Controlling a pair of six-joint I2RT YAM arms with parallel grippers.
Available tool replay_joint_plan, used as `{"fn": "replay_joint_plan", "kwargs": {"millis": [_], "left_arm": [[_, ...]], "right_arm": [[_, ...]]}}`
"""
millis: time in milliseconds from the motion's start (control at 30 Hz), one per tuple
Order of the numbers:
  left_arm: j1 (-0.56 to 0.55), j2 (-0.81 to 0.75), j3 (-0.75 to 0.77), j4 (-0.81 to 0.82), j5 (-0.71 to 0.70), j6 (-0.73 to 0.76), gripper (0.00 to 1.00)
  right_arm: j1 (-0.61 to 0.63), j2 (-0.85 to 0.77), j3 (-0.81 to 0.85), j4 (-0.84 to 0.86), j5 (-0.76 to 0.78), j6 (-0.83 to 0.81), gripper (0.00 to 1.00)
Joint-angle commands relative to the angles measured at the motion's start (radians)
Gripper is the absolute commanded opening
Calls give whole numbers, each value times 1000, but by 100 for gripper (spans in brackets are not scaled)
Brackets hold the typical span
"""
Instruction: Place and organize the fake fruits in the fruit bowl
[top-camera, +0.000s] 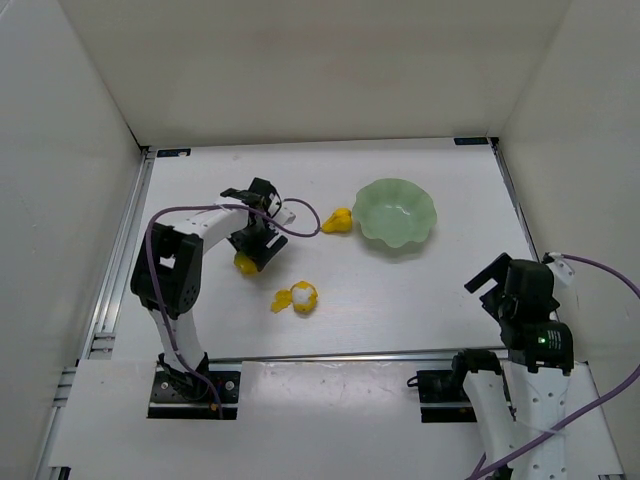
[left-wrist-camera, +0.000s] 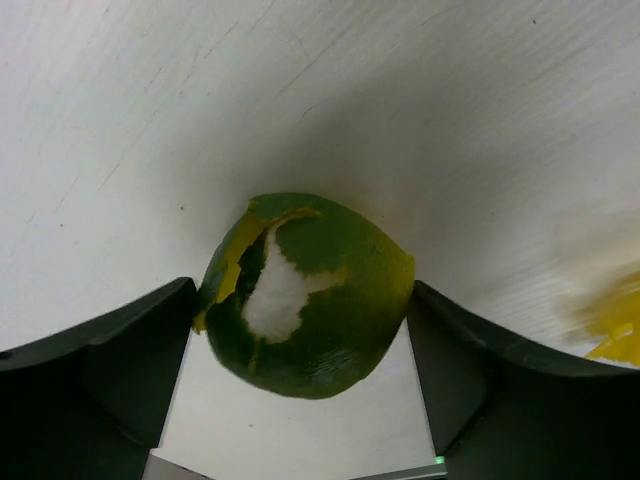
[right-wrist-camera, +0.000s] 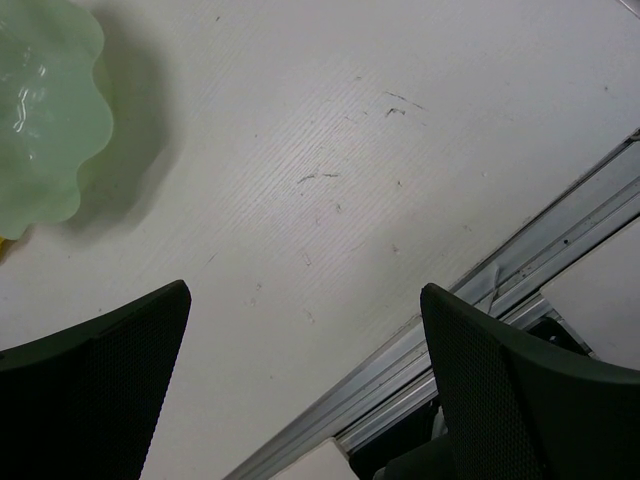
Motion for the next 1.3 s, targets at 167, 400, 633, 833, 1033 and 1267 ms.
{"fn": "replay_joint_plan", "kwargs": {"millis": [167, 400, 633, 833, 1033, 1267], "left_arm": [[16, -38, 12, -25, 8, 9, 32], [-57, -4, 350, -176, 18, -29, 28], [-257, 287, 910, -72, -38, 1, 31], [-398, 443, 1071, 185, 33, 50, 37], [-458, 568, 1186, 264, 74, 40, 68], [-476, 502, 1137, 275, -17, 37, 100]], "right_arm": [[2, 43, 1, 38, -4, -24, 100], [2, 64, 3, 67, -59, -43, 100], [2, 124, 15, 103, -99, -61, 100], [2, 176, 53, 81, -87, -61, 100], [2, 186, 76, 95, -171, -112, 100], [42, 230, 17, 172, -277, -182, 100]]}}
